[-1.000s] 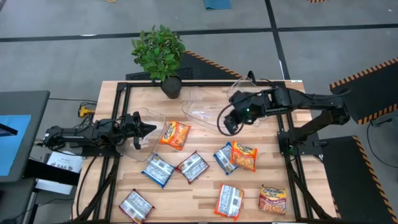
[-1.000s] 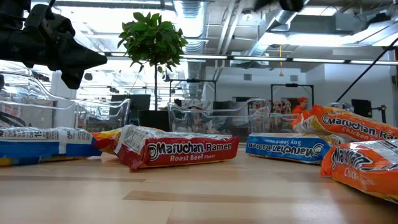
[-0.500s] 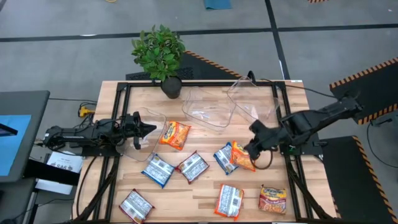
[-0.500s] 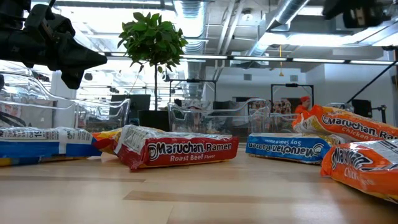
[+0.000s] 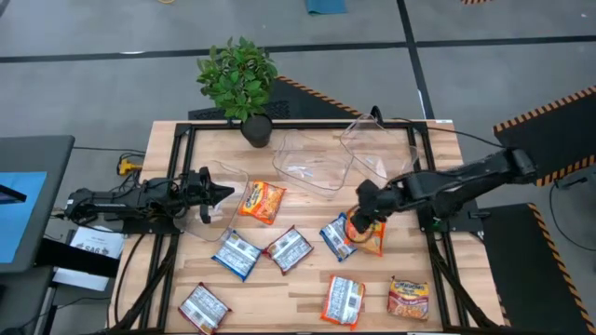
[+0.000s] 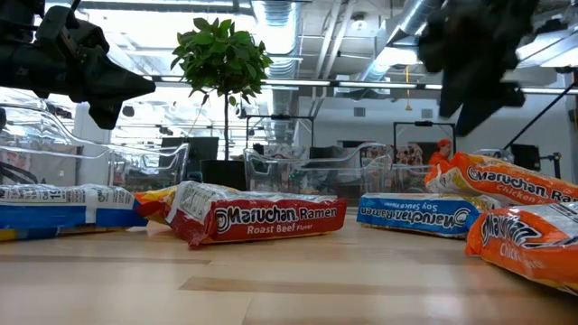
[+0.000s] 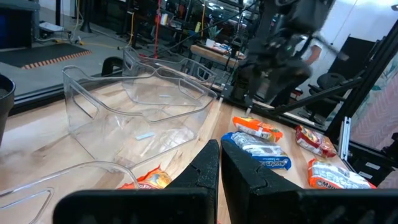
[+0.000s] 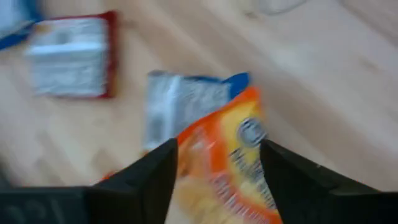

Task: Sort Maruchan noodles
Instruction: Put the top right orange noodle pack into the right transparent bin

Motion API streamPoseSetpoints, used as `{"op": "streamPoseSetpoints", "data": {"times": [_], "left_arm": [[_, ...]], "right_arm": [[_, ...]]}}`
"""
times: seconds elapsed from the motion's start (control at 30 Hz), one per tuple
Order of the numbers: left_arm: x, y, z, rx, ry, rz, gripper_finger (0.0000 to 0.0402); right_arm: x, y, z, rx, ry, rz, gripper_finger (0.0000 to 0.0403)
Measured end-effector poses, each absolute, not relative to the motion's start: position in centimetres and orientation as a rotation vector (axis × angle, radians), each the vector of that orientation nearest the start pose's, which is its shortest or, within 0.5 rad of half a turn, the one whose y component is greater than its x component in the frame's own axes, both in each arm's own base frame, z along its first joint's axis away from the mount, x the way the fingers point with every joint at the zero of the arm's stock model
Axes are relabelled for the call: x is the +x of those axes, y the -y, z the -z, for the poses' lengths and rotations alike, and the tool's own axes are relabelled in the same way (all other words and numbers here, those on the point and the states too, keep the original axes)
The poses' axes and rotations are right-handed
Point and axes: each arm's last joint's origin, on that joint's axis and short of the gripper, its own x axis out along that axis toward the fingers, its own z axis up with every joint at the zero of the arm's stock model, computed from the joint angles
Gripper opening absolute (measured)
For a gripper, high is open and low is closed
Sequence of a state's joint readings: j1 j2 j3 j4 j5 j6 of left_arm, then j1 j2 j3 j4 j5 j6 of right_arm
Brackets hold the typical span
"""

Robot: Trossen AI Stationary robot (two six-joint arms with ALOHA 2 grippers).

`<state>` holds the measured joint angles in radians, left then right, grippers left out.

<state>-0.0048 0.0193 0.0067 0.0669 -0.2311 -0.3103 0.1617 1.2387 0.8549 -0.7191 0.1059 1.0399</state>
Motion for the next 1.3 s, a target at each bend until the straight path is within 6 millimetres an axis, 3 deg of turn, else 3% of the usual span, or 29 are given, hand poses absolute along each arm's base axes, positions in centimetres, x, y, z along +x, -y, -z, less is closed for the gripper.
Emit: {"op": "streamPoseSetpoints", "data": {"times": [0.17, 0.4, 0.93, 1.13, 1.3], "left_arm": [[9.8, -0.6, -17.1, -0.315, 0.089, -0.216, 0.0000], [9.8, -0.6, -17.1, -0.315, 0.089, -0.216, 0.0000], [9.8, -0.6, -17.1, -0.315, 0.088, -0.216, 0.0000], [9.8, -0.6, -17.1, -0.315, 0.088, -0.216, 0.0000], [9.8, -0.6, -17.1, -0.315, 0.089, -0.216, 0.0000]], "right_arm": [[24.3, -2.0, -20.3, 0.789, -1.059, 0.593, 0.0290], [26.6, -2.1, -18.5, 0.860, -1.037, 0.559, 0.0292], [25.9, -2.1, -17.0, 0.852, -1.162, 0.681, 0.0280], [25.2, -1.9, -16.9, 0.801, -1.212, 0.727, 0.0217], [24.8, -1.8, -16.8, 0.759, -1.246, 0.743, 0.0090]]}}
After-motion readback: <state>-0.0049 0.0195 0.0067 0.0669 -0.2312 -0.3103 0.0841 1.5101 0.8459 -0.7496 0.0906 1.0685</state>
